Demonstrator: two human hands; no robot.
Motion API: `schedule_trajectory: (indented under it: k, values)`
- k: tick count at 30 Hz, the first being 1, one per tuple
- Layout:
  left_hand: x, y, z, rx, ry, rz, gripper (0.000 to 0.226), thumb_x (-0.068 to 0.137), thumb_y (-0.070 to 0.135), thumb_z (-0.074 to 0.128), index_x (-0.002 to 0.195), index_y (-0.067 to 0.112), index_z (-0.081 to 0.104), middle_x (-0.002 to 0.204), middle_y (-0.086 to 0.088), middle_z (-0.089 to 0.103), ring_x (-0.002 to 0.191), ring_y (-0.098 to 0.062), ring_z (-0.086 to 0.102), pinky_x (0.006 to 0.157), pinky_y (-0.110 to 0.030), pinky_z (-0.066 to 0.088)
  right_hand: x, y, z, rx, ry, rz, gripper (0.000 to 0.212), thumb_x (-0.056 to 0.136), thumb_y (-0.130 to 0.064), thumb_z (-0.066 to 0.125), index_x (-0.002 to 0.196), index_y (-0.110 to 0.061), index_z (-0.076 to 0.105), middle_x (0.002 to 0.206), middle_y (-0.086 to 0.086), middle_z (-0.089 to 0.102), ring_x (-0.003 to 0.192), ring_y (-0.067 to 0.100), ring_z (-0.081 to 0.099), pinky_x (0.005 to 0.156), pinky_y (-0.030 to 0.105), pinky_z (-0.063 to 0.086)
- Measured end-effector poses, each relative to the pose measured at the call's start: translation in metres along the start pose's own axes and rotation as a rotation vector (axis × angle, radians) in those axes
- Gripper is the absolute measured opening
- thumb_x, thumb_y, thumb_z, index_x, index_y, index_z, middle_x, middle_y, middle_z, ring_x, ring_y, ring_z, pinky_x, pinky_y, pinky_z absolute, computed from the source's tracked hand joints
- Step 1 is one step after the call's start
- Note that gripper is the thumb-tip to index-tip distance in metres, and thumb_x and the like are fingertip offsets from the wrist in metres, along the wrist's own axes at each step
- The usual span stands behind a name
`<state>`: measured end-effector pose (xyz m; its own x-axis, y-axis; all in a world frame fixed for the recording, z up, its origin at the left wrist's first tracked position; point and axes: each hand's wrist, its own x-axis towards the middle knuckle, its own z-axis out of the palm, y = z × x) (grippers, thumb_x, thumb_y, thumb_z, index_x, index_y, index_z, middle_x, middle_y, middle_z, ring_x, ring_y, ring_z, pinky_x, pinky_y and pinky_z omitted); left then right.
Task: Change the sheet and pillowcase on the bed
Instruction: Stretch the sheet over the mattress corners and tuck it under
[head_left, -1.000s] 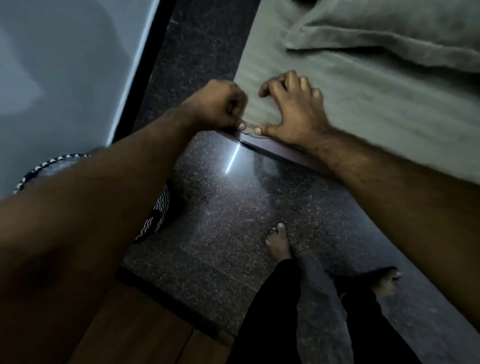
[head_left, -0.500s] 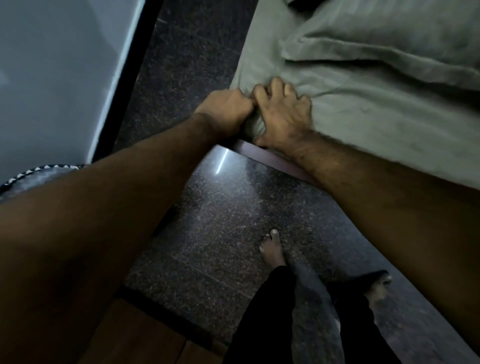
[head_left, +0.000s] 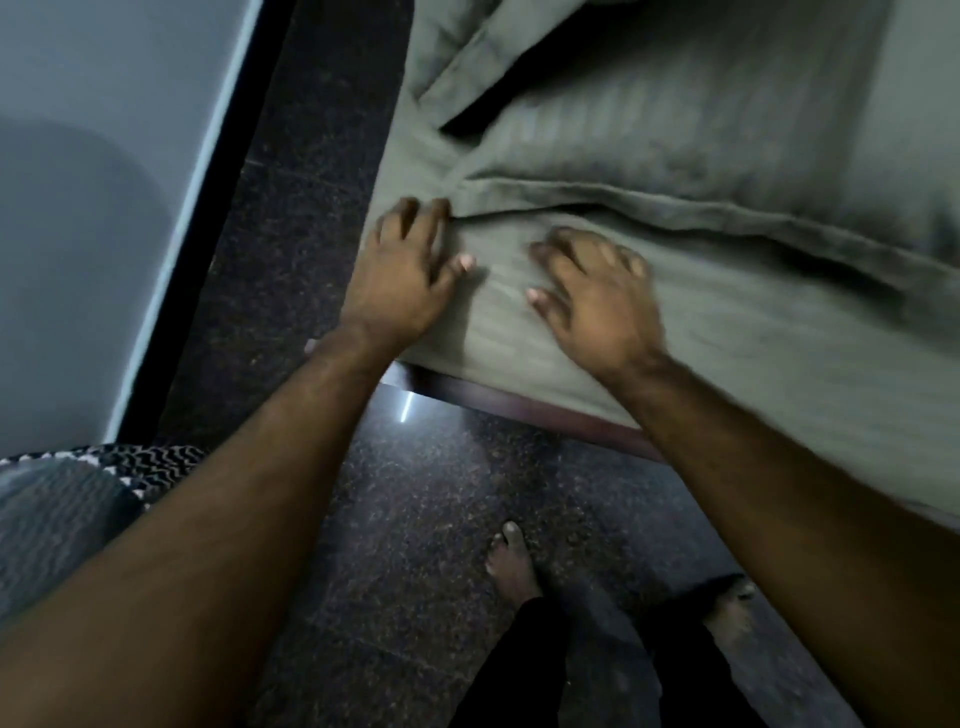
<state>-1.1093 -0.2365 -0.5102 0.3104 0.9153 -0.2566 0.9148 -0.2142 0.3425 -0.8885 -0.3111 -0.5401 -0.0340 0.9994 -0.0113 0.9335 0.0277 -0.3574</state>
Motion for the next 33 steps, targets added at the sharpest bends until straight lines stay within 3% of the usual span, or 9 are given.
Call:
schedule_trajectory:
  k: [2,7,12,17,21,24,27,28,33]
  values:
    - [-0.005,0.004,0.023,0.18,-0.034,-0.069,0.082,0.097,0.068,0.032,0.161,0.02,0.012,0.167,-0.018,0.002,0.153,-0.042,0.005,0.123,-0.055,0.011,-0.032,0.028,-0.008,-0.11,0.054,0.175,0.059,0.099,-0.056,0.038,0.151,-0.028,0.04,0.156,0.005,0.04,0.143,0.028,0.035,0.115,0.045,0.026]
    - [-0.019,0.079,0.056,0.199,-0.051,-0.261,0.094,0.093,0.065,0.031,0.158,0.001,0.008,0.162,-0.034,-0.001,0.148,-0.056,0.001,0.116,-0.068,0.012,-0.062,0.032,-0.009,-0.156,-0.123,0.05,0.071,0.094,-0.065,0.032,0.158,-0.034,0.023,0.167,-0.005,0.018,0.154,0.023,0.015,0.122,0.055,0.011]
    - [-0.034,0.162,0.068,0.057,-0.024,-0.141,0.055,0.086,0.027,0.053,0.138,0.011,0.05,0.144,-0.02,0.043,0.135,-0.044,0.04,0.11,-0.059,0.035,-0.06,0.065,-0.049,0.18,-0.221,-0.032,0.045,0.092,-0.03,0.052,0.135,-0.02,0.061,0.143,0.006,0.056,0.131,0.03,0.05,0.112,0.043,0.037]
    - [-0.026,0.234,0.054,-0.269,0.226,0.079,0.042,0.084,0.018,0.044,0.121,0.013,0.064,0.118,-0.014,0.063,0.103,-0.037,0.062,0.09,-0.047,0.051,-0.092,0.124,-0.122,0.25,0.364,0.114,0.024,0.093,-0.012,0.058,0.111,-0.013,0.073,0.104,0.008,0.071,0.095,0.032,0.064,0.083,0.041,0.052]
    - [-0.008,0.295,0.038,-0.288,0.343,0.236,0.047,0.086,0.012,0.05,0.132,0.011,0.057,0.13,-0.016,0.051,0.118,-0.032,0.055,0.103,-0.045,0.046,-0.108,0.178,-0.165,0.109,0.597,0.338,0.036,0.094,-0.026,0.059,0.13,-0.021,0.064,0.129,0.013,0.054,0.115,0.033,0.052,0.096,0.045,0.043]
    - [0.009,0.328,0.034,-0.062,0.247,0.228,0.064,0.092,0.027,0.059,0.153,0.023,0.04,0.157,-0.017,0.033,0.14,-0.035,0.036,0.118,-0.043,0.031,-0.101,0.216,-0.16,0.256,0.249,0.496,0.056,0.093,-0.04,0.065,0.145,-0.025,0.051,0.146,0.017,0.045,0.131,0.034,0.047,0.105,0.038,0.039]
    - [0.022,0.345,0.044,0.127,0.001,0.138,0.076,0.092,0.052,0.058,0.158,0.028,0.029,0.166,-0.013,0.018,0.147,-0.037,0.026,0.12,-0.044,0.026,-0.107,0.236,-0.153,0.417,-0.176,0.548,0.01,0.092,-0.027,0.068,0.084,-0.02,0.068,0.097,0.017,0.073,0.095,0.034,0.07,0.082,0.035,0.054]
    - [0.024,0.349,0.045,0.171,-0.047,0.124,0.079,0.091,0.055,0.058,0.158,0.027,0.026,0.167,-0.013,0.015,0.148,-0.038,0.024,0.121,-0.047,0.024,-0.112,0.242,-0.153,0.418,-0.197,0.551,0.023,0.092,-0.023,0.066,0.07,-0.02,0.063,0.085,0.017,0.073,0.087,0.034,0.072,0.077,0.035,0.056]
    - [0.007,0.372,0.044,0.2,0.028,0.051,0.074,0.089,0.042,0.065,0.151,0.015,0.033,0.158,-0.023,0.025,0.142,-0.043,0.029,0.115,-0.052,0.035,-0.14,0.259,-0.164,0.128,-0.231,0.471,0.025,0.093,-0.042,0.062,0.11,-0.027,0.071,0.104,0.01,0.069,0.101,0.034,0.065,0.081,0.034,0.05]
